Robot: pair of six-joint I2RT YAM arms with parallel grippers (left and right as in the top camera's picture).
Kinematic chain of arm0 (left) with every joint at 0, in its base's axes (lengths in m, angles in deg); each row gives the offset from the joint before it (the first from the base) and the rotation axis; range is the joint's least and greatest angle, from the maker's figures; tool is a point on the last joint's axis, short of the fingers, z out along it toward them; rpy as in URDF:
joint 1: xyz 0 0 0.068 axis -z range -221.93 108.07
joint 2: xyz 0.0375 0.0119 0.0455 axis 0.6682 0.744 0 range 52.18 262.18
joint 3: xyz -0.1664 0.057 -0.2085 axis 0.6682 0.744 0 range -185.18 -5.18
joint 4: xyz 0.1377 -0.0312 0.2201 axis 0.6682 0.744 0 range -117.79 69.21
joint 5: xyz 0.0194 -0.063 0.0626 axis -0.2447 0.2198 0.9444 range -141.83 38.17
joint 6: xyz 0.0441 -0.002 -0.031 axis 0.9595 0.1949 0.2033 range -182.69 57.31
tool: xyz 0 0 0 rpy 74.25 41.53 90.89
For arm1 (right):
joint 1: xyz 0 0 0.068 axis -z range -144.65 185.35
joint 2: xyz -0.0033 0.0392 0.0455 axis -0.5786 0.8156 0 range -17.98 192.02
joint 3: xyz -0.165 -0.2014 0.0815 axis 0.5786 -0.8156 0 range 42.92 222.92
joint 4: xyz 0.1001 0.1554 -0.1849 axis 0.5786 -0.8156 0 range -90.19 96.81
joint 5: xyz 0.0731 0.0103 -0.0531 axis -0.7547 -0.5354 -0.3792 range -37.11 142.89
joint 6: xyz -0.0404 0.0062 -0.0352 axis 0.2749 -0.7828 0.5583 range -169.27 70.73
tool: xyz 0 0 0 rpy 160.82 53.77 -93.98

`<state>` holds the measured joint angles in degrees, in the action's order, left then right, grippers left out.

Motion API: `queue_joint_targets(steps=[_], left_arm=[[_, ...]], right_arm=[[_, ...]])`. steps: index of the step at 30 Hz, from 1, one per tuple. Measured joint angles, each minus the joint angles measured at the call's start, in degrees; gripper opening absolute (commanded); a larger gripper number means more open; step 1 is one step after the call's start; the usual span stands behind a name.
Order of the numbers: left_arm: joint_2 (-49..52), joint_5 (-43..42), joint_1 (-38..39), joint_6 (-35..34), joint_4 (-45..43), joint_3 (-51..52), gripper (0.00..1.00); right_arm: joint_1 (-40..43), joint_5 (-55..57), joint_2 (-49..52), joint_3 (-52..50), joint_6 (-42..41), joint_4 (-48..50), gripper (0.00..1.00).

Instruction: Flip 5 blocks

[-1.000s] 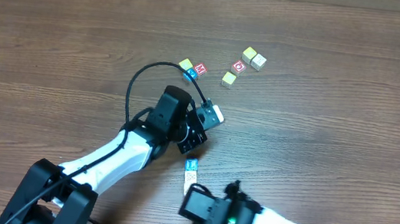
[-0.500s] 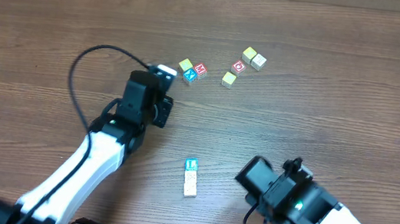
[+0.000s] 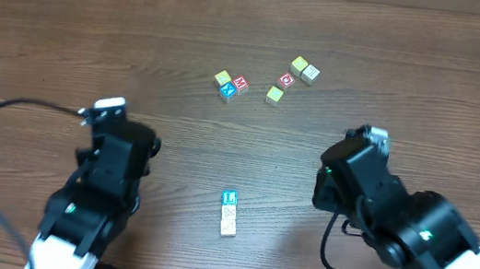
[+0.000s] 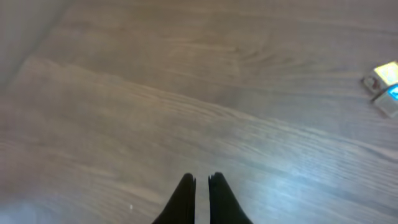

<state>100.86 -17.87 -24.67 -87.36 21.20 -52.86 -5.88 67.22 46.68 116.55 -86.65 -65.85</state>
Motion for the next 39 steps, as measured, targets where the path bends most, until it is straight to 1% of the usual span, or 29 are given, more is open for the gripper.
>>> queue_joint_targets(steps=[1,5,6,7,11,13,15,16,18,22,23,24,39], left_arm=[[-1.5,-0.6,0.0,-1.7,2.7,-0.9,0.04],[-6.4,-3.1,0.0,-6.7,11.8,-6.0,0.04],[-8.3,-3.9,0.0,-8.3,15.2,-9.1,0.04],[-8.5,-4.0,0.0,-8.6,15.7,-9.6,0.04],[-13.1,-4.9,0.0,-11.0,22.7,-18.3,0.04],[-15.8,-5.0,0.0,-11.6,24.4,-22.3,0.08],[-17.6,-5.0,0.0,-11.7,25.3,-24.2,0.16],[-18.8,-5.0,0.0,-11.8,25.6,-24.7,0.22],[-21.1,-4.9,0.0,-11.9,26.5,-25.3,0.41],[-23.3,-4.6,0.0,-12.7,29.5,-25.5,0.71],[-23.3,-4.7,0.0,-12.7,29.7,-25.5,0.96],[-23.3,-4.7,0.0,-12.7,30.0,-25.5,1.00],[-23.3,-6.0,0.0,-12.7,30.7,-25.4,1.00]], right_arm=[[0.0,0.6,0.0,1.9,3.2,0.1,1.00],[0.0,2.2,0.0,7.6,12.8,0.0,1.00],[0.0,2.6,0.0,9.0,15.6,0.1,1.00],[0.0,2.8,-0.1,9.5,16.6,0.0,1.00],[0.0,5.3,-0.2,10.3,21.4,0.2,1.00],[0.0,7.6,-0.2,10.3,22.9,0.2,1.00],[0.0,9.5,-0.2,10.3,23.6,0.2,1.00],[0.0,10.3,-0.2,10.3,23.9,0.2,1.00],[0.0,11.5,-0.2,10.3,24.2,0.1,1.00],[0.0,12.2,-0.2,10.3,24.4,-0.7,1.00],[0.0,12.2,-0.2,10.3,24.5,-0.7,1.00],[0.0,12.2,-0.2,10.3,24.6,-0.9,1.00],[0.0,12.2,-0.2,10.3,24.8,-0.9,1.00]])
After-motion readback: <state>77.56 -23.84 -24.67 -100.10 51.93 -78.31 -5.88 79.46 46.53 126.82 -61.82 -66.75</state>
